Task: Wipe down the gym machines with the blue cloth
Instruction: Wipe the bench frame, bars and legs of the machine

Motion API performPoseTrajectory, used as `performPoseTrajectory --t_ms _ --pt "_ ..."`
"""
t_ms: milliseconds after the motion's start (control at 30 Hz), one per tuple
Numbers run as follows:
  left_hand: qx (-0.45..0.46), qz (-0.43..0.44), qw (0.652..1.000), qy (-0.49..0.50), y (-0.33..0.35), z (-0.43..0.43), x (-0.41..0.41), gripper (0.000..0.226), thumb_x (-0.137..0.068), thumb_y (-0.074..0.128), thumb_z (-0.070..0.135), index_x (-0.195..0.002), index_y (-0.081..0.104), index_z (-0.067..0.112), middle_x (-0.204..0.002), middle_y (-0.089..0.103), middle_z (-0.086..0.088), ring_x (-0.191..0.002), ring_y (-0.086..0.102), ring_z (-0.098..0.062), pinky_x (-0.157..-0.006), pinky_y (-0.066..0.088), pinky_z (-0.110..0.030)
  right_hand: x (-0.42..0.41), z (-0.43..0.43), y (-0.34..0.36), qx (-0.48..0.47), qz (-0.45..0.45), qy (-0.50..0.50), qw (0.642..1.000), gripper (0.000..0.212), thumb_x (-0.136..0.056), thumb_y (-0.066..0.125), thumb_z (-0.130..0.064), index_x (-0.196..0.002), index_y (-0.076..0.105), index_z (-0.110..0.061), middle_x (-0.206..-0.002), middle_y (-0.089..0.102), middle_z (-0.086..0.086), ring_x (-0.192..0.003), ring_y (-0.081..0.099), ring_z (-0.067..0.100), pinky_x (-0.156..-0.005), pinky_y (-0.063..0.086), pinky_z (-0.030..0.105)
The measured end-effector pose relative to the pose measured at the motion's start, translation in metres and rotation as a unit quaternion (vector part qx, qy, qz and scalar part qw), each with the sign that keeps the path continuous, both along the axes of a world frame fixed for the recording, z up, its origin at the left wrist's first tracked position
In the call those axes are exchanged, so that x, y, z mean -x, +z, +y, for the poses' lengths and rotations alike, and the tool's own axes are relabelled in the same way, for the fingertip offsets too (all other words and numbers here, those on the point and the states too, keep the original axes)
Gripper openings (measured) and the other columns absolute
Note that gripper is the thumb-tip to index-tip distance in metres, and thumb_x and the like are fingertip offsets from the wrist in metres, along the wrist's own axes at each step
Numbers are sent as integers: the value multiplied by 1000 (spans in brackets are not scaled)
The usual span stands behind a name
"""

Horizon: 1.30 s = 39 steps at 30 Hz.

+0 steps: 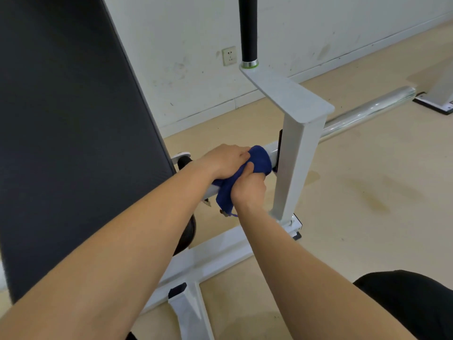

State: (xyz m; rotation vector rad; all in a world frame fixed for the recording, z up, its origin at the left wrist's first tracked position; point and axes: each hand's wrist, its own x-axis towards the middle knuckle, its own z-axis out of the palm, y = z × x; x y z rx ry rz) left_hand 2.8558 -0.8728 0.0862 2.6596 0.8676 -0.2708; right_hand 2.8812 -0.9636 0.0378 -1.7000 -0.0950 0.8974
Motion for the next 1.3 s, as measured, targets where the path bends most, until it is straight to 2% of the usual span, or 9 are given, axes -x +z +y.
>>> performPoseTrajectory --t_ms 167,267,467,600,733,833,1033,1133,1300 --pt "-89 106 990 22 13 -10 55 41 -106 30 25 -145 38 14 -108 63 -14 -85 55 -25 -78 48 -39 38 -14 -4 -19 -147 107 983 43 -106 37 -31 -135 36 0 -126 50 20 -97 49 29 -76 32 30" --pt "-110 105 988 38 19 -28 67 62 -102 40 11 -156 10 10 -118 58 -13 -78 47 -21 -68 43 -34 39 -18 -2 -4 -114 172 979 42 -107 37 -35 -129 39 1 -96 58 9 -70 49 18 -57 35 27" --pt "-109 96 989 25 19 -28 62 45 -105 33 20 -149 27 19 -108 60 -13 -88 61 -28 -81 52 -41 26 -25 -1 -25 -140 213 967 30 -108 36 -35 -100 46 -8 -78 54 0 -64 51 15 -48 32 22" --pt "-71 33 997 19 4 -13 23 34 -105 35 21 -137 47 20 -112 63 -11 -94 59 -26 -83 48 -38 -1 -21 -1 -10 -124 133 983 36 -107 36 -39 -103 50 -6 -78 55 1 -62 51 10 -48 32 25" --pt "-7 -33 999 36 -3 -7 4 42 -106 35 23 -147 43 29 -141 55 -6 -124 52 -27 -98 38 -28 -10 -16 -6 6 -118 102 988 37 -107 36 -42 -94 50 -10 -78 55 1 -63 50 11 -49 32 25" --pt "-15 -85 994 67 -5 -12 24 41 -105 40 25 -146 45 30 -142 54 -7 -126 52 -26 -98 36 -26 -7 -16 -5 46 -161 95 981 40 -105 40 -42 -82 50 -11 -73 53 0 -63 51 14 -48 30 22" --pt "-156 -165 967 116 0 -49 65 27 -93 54 21 -114 67 31 -104 71 2 -94 63 -22 -74 45 -32 10 -45 16 58 -264 123 955 15 -94 54 -34 -95 56 -19 -82 61 -3 -78 62 21 -58 46 29" --pt "-118 -223 953 167 15 -71 69 15 -85 60 31 -98 66 33 -92 69 10 -87 63 -18 -71 51 -35 4 -71 42 49 -340 111 932 18 -91 56 -39 -104 56 -27 -92 64 -7 -83 63 18 -70 55 35" --pt "-18 -385 913 135 62 -104 51 16 -72 67 33 -74 54 25 -79 61 21 -83 58 -9 -73 49 -34 -29 -115 100 -56 -404 84 909 38 -85 63 -30 -118 44 -31 -85 64 -11 -76 63 11 -57 43 27"
